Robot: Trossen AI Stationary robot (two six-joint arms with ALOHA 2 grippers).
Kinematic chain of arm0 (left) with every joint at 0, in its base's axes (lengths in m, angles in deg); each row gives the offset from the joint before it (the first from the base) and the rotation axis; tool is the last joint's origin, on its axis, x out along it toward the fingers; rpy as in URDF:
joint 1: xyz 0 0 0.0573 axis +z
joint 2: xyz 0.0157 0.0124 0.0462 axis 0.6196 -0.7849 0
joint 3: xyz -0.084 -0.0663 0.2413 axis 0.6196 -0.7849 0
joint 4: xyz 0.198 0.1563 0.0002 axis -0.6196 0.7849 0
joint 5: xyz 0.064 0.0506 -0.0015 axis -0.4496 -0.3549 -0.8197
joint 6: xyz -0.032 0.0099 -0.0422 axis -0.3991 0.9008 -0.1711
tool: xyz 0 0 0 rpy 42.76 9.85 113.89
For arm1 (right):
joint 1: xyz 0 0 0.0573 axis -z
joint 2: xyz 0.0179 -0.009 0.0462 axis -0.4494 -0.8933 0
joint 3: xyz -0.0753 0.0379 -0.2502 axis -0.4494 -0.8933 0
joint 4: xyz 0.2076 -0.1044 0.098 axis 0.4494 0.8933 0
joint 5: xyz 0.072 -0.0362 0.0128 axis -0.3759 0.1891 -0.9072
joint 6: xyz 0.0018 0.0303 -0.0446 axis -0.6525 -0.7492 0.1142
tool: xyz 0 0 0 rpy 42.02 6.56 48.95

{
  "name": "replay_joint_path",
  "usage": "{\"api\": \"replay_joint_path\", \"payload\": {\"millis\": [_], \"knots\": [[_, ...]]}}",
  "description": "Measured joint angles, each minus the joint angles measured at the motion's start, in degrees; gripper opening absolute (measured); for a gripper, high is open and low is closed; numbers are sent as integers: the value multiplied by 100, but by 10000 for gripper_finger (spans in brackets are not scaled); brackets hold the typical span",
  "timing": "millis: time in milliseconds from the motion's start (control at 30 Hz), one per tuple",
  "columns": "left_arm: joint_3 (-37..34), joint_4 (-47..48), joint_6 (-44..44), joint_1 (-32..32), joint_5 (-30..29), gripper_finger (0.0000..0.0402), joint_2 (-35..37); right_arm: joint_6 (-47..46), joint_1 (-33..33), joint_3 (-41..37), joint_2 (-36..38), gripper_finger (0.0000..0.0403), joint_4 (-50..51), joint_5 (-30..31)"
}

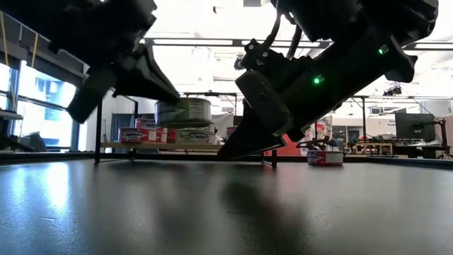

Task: Stack canned seafood by type on shelf
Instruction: Stack the green tuna can on top of the green tuna can on the shelf

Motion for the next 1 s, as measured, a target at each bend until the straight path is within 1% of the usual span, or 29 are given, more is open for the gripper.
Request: {"api": "replay_joint_path", "payload": {"millis": [167,233,333,400,533,600,700,767,867,933,1000], "knots": [[8,-83,453,247,-555,1,9,22,0,0,2,70,2,0],[8,-83,570,399,-642,1,9,24,-1,0,2,70,3,1],[8,-96,633,628,-616,1,9,101,0,0,2,70,4,0],[8,-92,631,732,-473,1,9,106,-1,0,2,70,4,0],[6,-79,454,724,-175,0,60,107,0,0,2,70,4,-15],[7,-31,135,725,330,1,173,107,-2,0,2,70,4,-22],[-5,182,-287,729,1517,12,402,130,-2,0,2,70,5,-22],[-5,315,-369,729,2195,29,502,129,-2,0,4,70,7,-22],[-7,363,-229,729,3119,62,514,149,-2,0,4,70,7,-22],[-9,392,-265,761,3475,88,456,149,-2,0,4,70,5,-20],[-9,466,-401,824,3540,116,378,145,-2,0,4,70,4,-20]]}}
